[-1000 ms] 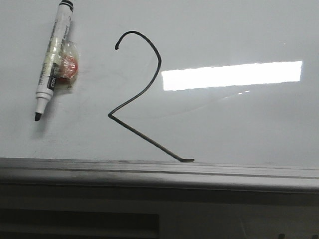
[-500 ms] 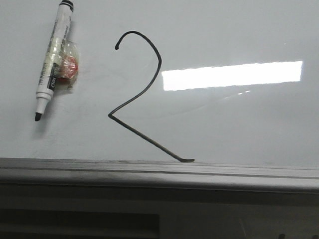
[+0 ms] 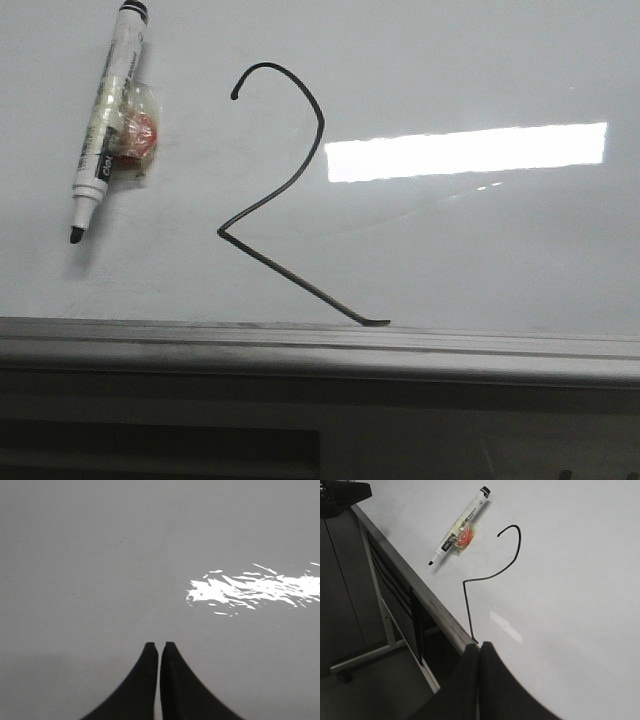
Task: Write number 2 on whiteboard
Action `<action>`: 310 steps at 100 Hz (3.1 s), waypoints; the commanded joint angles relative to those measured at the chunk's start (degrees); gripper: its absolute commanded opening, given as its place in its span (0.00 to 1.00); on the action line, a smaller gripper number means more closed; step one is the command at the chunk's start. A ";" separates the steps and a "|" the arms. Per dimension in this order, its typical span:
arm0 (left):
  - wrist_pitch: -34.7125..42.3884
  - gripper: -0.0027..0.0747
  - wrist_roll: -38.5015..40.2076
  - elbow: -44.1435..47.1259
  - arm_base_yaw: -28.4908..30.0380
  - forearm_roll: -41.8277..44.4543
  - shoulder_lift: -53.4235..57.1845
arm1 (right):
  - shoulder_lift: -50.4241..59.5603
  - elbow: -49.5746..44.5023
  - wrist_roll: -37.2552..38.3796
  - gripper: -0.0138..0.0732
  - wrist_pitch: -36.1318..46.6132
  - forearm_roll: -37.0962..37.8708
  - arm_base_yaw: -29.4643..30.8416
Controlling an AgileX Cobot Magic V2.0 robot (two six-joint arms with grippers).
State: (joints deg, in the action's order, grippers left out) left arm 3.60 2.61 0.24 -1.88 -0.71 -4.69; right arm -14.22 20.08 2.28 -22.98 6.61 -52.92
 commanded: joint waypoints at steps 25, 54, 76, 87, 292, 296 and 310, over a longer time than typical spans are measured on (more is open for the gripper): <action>-8.39 0.01 -1.46 1.64 4.29 -1.37 6.41 | -0.38 1.51 -0.06 0.08 4.65 0.39 0.33; -19.70 0.01 1.79 1.64 4.00 2.08 6.66 | -0.38 1.51 -0.06 0.08 4.76 0.39 0.33; -19.38 0.01 1.79 1.64 4.00 2.23 6.66 | -0.38 1.51 -0.06 0.08 4.76 0.39 0.33; -19.29 0.01 1.79 1.64 4.00 2.23 6.66 | -0.38 1.51 -0.06 0.08 4.76 0.39 0.33; -19.29 0.01 1.79 1.64 4.00 2.23 6.55 | 16.10 -21.95 -0.17 0.08 8.11 -4.20 58.85; -19.29 0.01 1.79 1.64 4.00 2.23 6.55 | 16.10 -21.95 -0.17 0.08 5.76 -4.44 58.85; -19.29 0.01 1.79 1.64 4.00 2.23 6.55 | 16.10 -21.95 -0.17 0.08 5.87 -4.44 58.85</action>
State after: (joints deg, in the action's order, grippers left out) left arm -18.97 3.78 0.24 2.20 1.55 0.33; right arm 0.59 -0.47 2.39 -18.73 2.19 5.56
